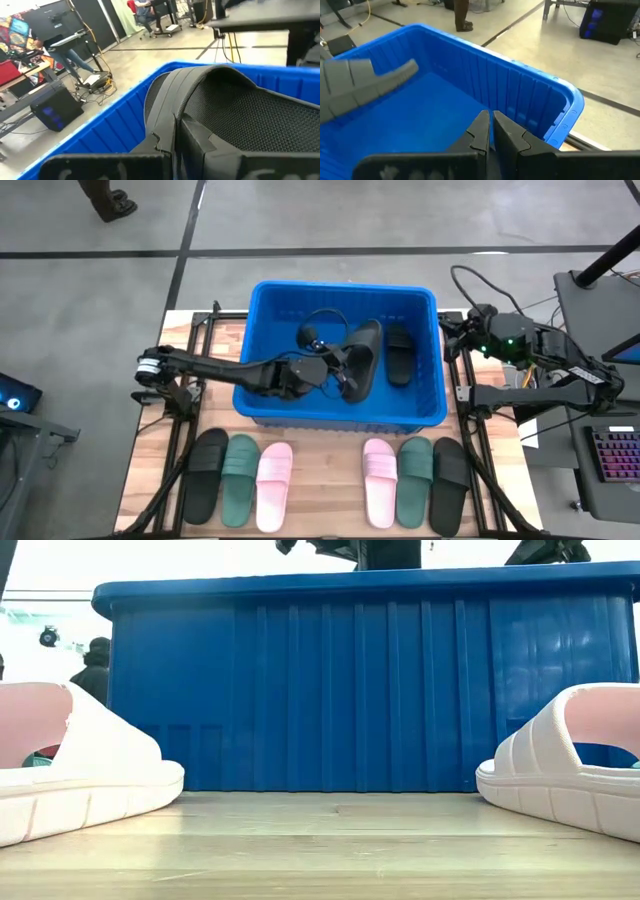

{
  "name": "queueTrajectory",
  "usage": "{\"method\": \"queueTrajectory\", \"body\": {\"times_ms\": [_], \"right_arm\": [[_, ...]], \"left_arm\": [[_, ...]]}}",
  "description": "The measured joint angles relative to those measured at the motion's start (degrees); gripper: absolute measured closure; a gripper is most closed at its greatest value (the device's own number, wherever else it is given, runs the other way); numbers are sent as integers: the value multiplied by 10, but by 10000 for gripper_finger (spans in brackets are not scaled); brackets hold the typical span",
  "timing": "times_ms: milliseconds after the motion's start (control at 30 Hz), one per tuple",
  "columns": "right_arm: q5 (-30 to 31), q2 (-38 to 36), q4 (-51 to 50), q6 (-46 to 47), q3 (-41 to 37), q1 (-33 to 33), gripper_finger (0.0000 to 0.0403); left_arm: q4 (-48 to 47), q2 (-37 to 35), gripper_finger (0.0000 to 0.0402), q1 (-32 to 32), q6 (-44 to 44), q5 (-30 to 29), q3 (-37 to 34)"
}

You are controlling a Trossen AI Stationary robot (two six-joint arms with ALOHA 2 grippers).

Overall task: Pick and place slides into bin
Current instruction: Put the middle black slide into the blue bin

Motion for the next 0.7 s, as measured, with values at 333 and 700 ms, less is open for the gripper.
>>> {"method": "queueTrajectory", "body": {"times_ms": [333,700], "right_arm": [[0,0,-9,-1,0,0,390],[2,-1,-34,-2,0,0,390]], "left_arm": [[11,3,401,5,27,6,13],[103,0,401,22,-26,196,13]]}}
